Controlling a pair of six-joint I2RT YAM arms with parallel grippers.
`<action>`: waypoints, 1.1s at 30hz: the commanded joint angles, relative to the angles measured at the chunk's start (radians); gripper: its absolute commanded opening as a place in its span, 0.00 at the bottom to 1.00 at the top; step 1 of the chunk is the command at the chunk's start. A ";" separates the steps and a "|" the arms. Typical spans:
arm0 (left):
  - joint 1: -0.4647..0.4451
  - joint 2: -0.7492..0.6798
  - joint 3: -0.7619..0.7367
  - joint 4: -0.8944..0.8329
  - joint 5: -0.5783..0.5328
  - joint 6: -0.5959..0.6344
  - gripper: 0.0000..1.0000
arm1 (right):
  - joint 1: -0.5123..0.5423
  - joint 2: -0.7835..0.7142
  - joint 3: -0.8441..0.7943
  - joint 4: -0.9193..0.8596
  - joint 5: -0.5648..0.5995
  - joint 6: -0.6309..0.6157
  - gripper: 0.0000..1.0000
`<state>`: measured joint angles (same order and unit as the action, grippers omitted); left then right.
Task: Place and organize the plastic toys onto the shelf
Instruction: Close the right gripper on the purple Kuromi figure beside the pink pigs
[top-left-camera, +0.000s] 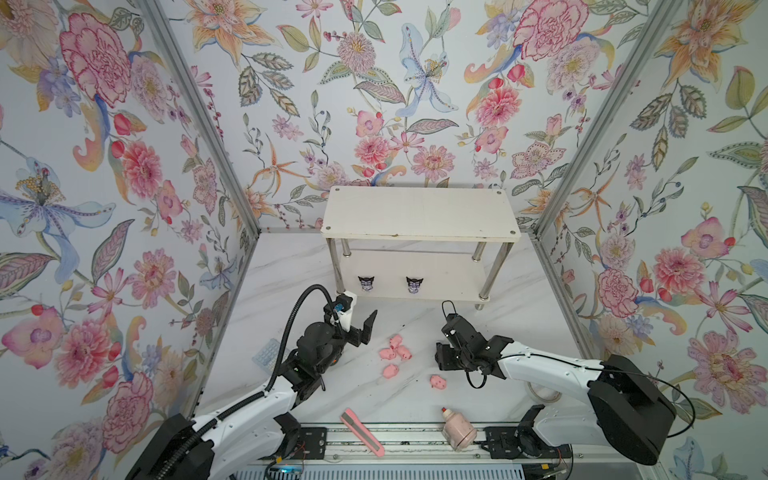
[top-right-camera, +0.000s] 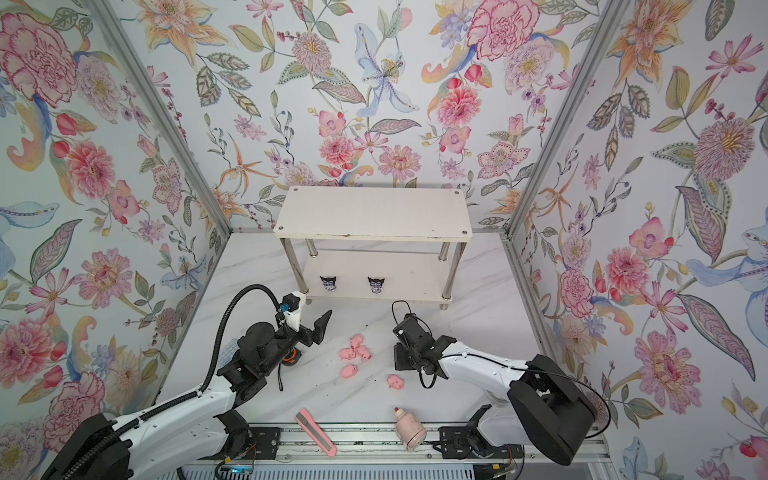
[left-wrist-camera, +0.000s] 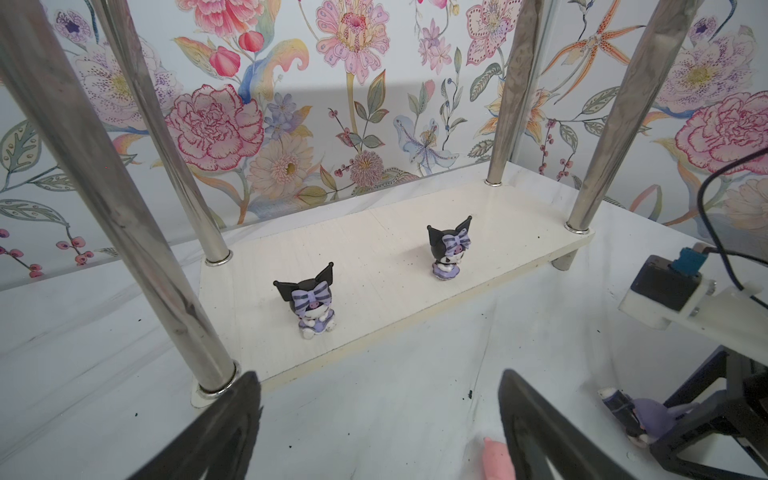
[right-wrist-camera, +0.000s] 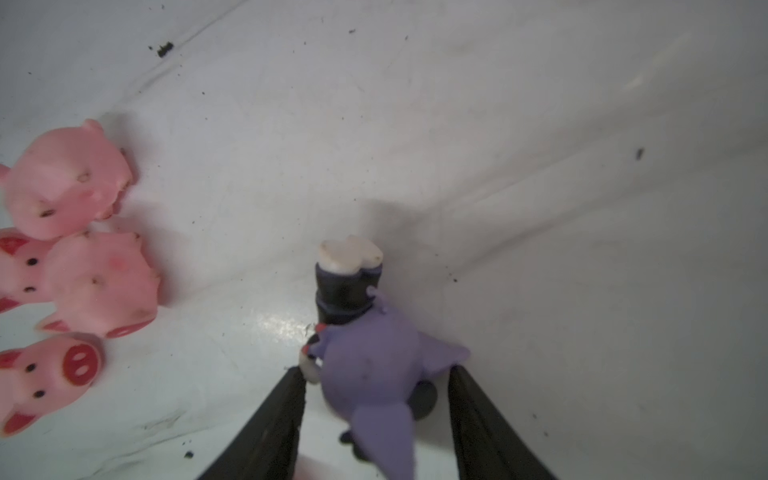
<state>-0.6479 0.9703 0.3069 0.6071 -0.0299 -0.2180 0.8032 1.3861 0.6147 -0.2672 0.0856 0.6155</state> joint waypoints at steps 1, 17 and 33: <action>0.013 -0.003 -0.009 0.008 0.013 -0.011 0.90 | 0.034 0.092 0.089 -0.019 0.075 -0.013 0.51; 0.024 0.005 -0.006 0.010 0.019 -0.009 0.90 | 0.120 0.245 0.306 -0.150 0.231 -0.086 0.51; 0.027 0.004 -0.009 0.011 0.019 -0.011 0.90 | 0.158 0.352 0.490 -0.131 0.144 -0.128 0.30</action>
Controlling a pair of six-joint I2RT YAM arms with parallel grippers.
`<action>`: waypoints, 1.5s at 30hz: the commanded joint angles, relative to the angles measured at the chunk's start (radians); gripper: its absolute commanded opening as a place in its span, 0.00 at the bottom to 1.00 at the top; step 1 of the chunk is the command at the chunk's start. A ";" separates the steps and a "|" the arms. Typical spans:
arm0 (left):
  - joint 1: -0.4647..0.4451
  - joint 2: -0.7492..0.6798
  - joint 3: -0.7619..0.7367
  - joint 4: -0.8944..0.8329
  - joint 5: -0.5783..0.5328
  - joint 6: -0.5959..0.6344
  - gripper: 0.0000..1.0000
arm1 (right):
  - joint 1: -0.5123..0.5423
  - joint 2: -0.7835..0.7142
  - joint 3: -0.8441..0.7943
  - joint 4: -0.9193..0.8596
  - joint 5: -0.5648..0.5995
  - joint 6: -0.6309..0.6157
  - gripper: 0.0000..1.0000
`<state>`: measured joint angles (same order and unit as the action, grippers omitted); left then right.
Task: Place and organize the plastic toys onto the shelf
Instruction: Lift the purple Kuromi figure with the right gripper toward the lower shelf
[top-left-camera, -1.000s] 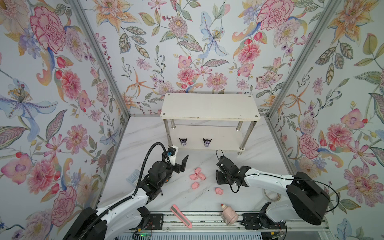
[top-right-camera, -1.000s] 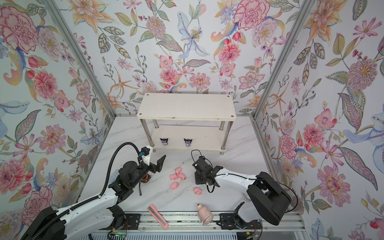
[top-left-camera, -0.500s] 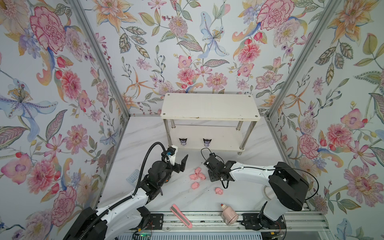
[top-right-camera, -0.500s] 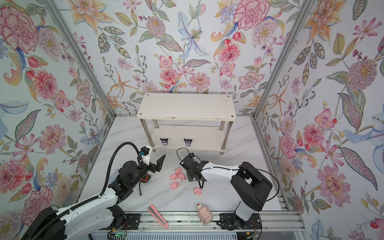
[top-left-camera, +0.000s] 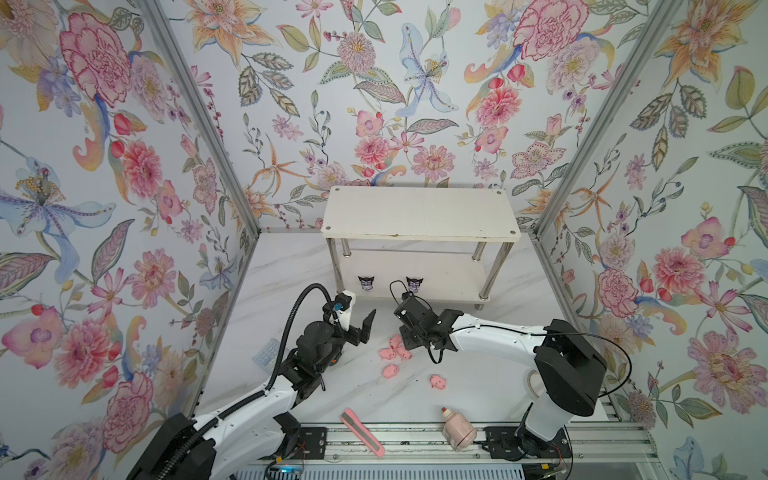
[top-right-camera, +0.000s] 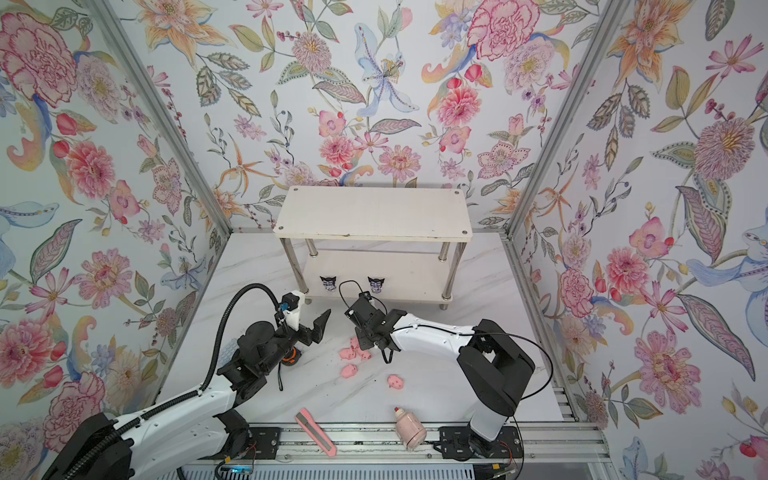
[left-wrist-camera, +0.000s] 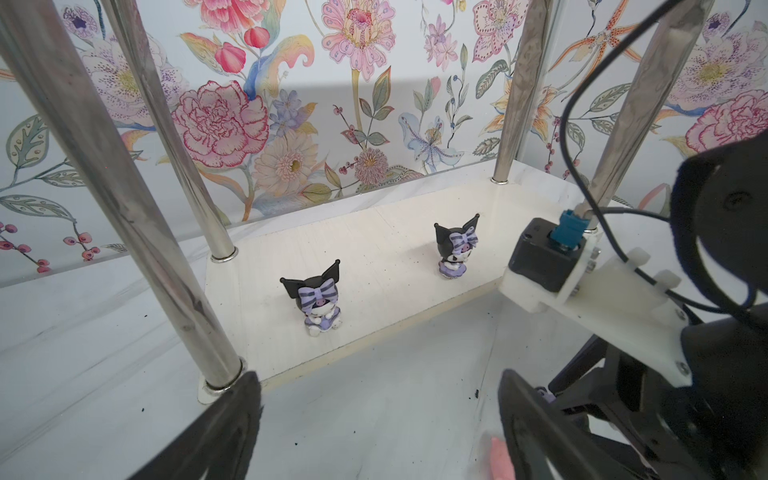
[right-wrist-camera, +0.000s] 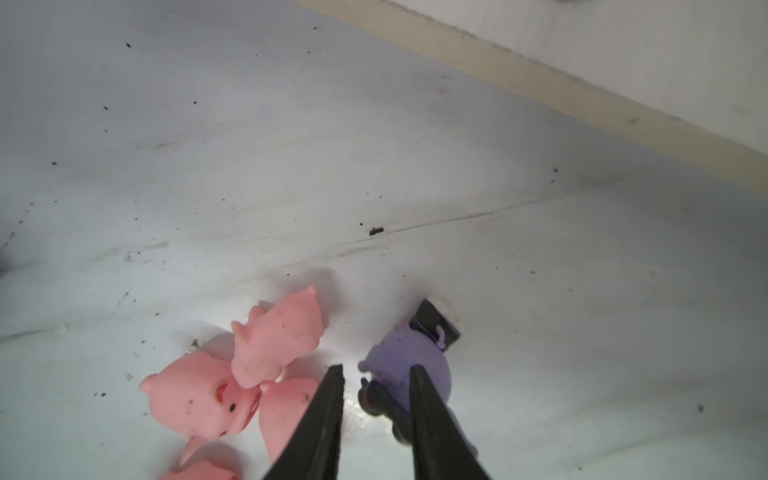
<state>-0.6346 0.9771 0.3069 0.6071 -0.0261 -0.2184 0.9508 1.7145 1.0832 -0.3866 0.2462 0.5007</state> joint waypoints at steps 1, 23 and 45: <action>0.013 -0.004 -0.009 0.011 0.015 -0.010 0.90 | 0.011 0.022 0.021 -0.012 -0.014 -0.014 0.30; 0.018 -0.015 -0.014 0.009 0.019 -0.014 0.90 | -0.057 0.039 -0.056 0.047 -0.055 -0.051 0.64; 0.022 0.005 -0.009 0.013 0.020 -0.011 0.90 | -0.185 -0.136 -0.167 0.056 -0.167 -0.266 0.20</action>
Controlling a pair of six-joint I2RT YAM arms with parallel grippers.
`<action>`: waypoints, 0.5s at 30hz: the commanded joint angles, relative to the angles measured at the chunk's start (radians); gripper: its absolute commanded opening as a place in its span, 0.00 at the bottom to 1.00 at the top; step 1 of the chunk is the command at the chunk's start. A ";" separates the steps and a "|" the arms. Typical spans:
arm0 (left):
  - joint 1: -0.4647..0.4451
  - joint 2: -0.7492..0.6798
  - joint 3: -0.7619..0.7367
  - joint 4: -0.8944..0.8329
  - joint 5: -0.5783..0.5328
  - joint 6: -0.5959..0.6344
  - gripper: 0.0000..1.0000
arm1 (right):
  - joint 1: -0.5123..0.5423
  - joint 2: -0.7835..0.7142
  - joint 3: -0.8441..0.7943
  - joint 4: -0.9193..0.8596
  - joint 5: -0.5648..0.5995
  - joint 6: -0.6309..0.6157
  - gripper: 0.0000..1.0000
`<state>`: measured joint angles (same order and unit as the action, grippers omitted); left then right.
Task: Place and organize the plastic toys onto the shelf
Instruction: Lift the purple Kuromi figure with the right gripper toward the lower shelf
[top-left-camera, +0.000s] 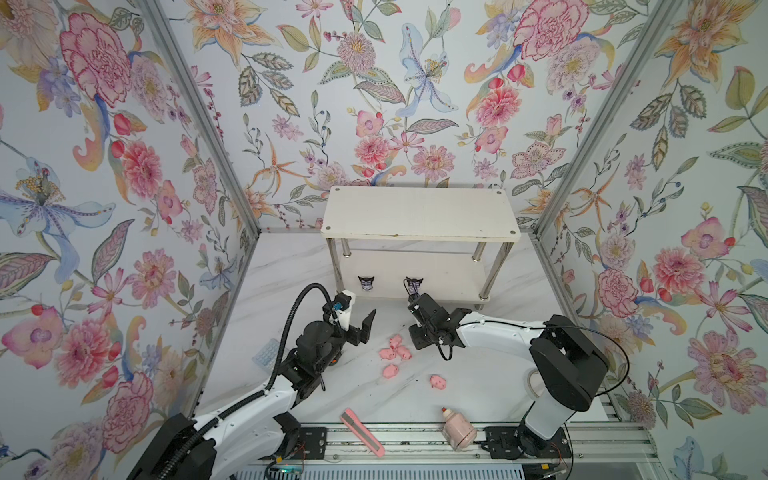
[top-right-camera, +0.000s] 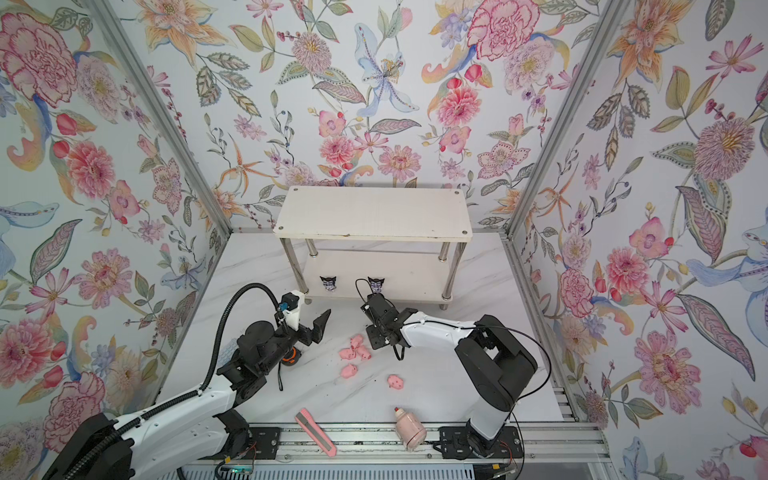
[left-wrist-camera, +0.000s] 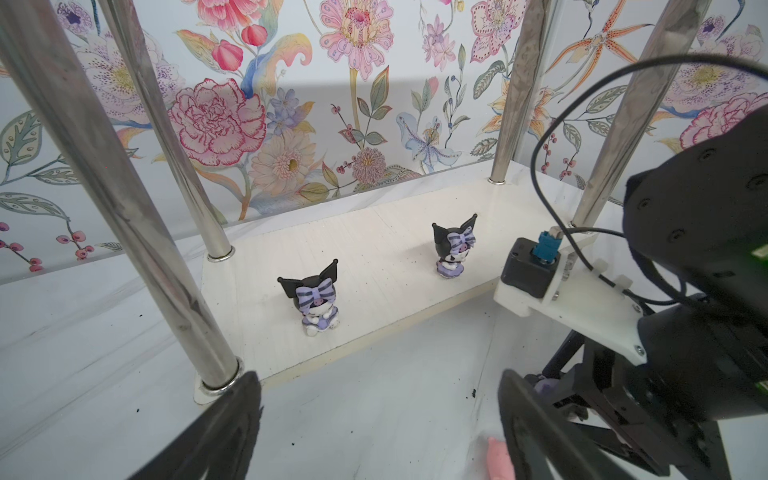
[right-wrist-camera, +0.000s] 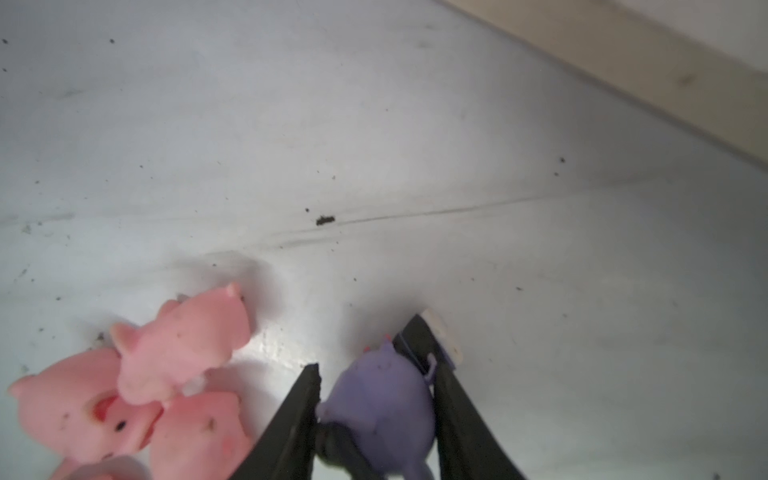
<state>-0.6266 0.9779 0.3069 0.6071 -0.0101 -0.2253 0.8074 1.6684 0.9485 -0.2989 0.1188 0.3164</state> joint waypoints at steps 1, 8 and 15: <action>0.014 0.004 -0.009 0.013 0.005 -0.005 0.90 | -0.059 -0.118 -0.039 -0.037 -0.060 -0.104 0.19; 0.016 0.002 -0.011 0.017 0.010 -0.009 0.90 | -0.133 -0.296 -0.034 -0.122 -0.075 -0.316 0.13; 0.018 -0.006 -0.011 0.016 0.023 -0.017 0.90 | -0.203 -0.340 0.026 -0.125 -0.057 -0.517 0.12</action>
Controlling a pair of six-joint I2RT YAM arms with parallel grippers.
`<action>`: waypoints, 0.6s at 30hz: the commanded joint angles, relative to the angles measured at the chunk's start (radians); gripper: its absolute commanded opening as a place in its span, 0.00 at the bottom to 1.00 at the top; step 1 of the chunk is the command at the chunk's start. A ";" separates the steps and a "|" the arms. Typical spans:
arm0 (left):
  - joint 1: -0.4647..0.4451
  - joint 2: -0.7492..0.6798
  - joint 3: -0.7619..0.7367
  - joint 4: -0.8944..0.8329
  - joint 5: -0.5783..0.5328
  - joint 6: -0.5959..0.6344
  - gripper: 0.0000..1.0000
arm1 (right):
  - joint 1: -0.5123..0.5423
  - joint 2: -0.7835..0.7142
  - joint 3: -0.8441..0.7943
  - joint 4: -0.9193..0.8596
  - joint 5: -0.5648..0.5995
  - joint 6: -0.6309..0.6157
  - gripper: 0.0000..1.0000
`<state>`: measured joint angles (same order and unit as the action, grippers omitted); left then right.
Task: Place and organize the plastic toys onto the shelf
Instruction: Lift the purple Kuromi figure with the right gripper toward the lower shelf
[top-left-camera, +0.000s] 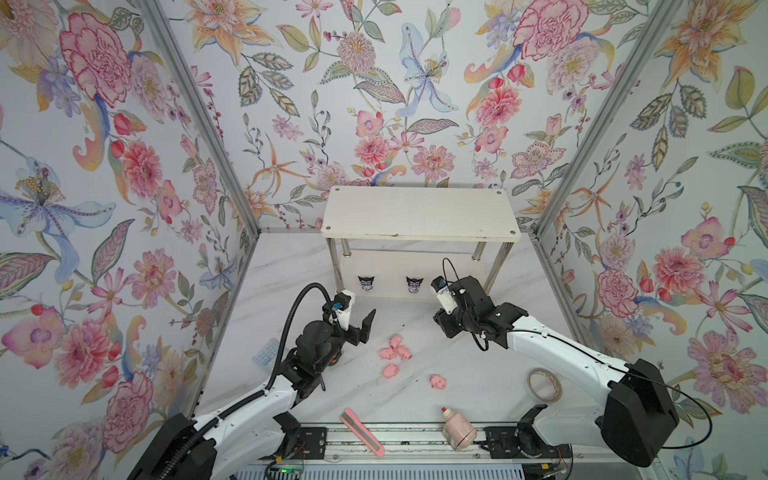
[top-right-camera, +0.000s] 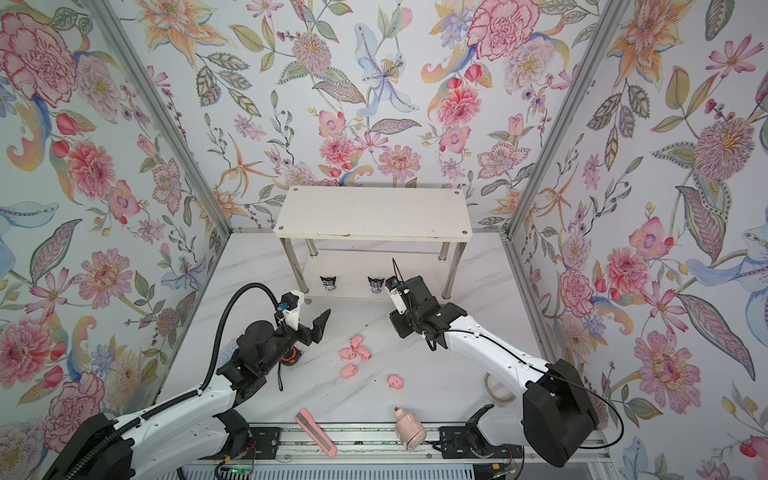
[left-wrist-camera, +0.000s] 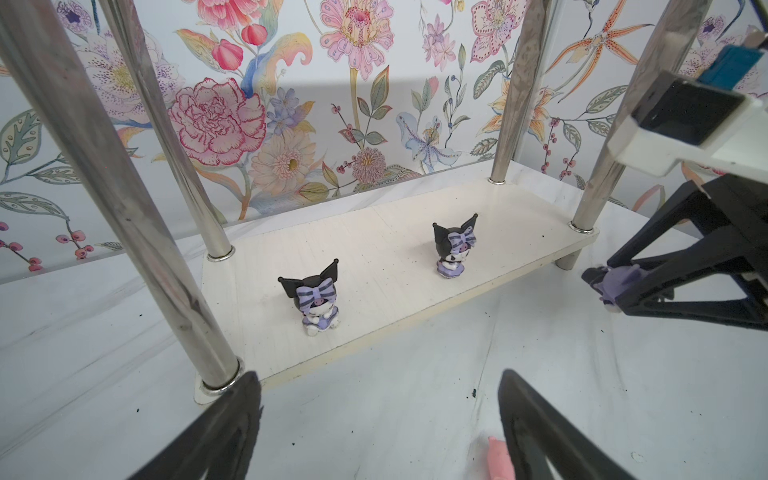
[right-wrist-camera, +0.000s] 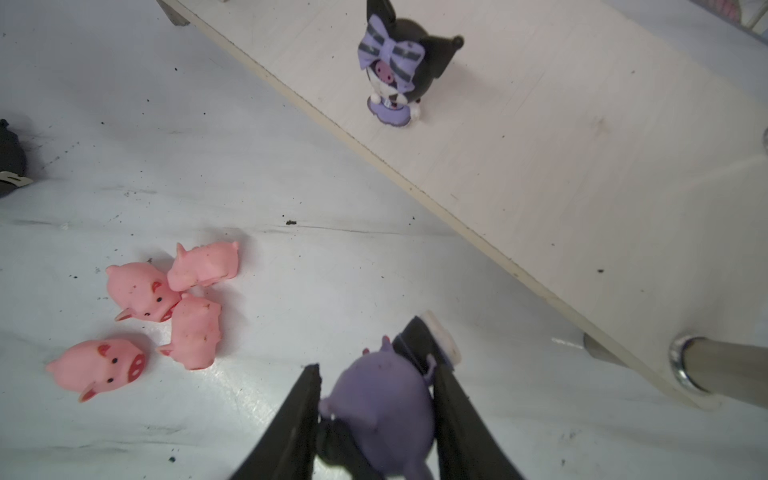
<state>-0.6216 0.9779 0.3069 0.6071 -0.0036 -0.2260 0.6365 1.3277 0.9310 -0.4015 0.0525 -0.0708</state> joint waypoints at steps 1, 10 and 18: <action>0.014 -0.008 -0.012 0.016 0.016 -0.016 0.90 | -0.041 0.009 0.052 -0.023 0.012 -0.147 0.11; 0.014 -0.023 -0.014 0.007 0.007 -0.009 0.90 | -0.149 0.144 0.124 -0.022 -0.012 -0.251 0.11; 0.016 0.008 -0.009 0.016 0.013 -0.010 0.90 | -0.217 0.237 0.182 -0.005 -0.049 -0.297 0.11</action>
<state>-0.6209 0.9756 0.3054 0.6075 -0.0036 -0.2260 0.4355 1.5444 1.0752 -0.4072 0.0334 -0.3313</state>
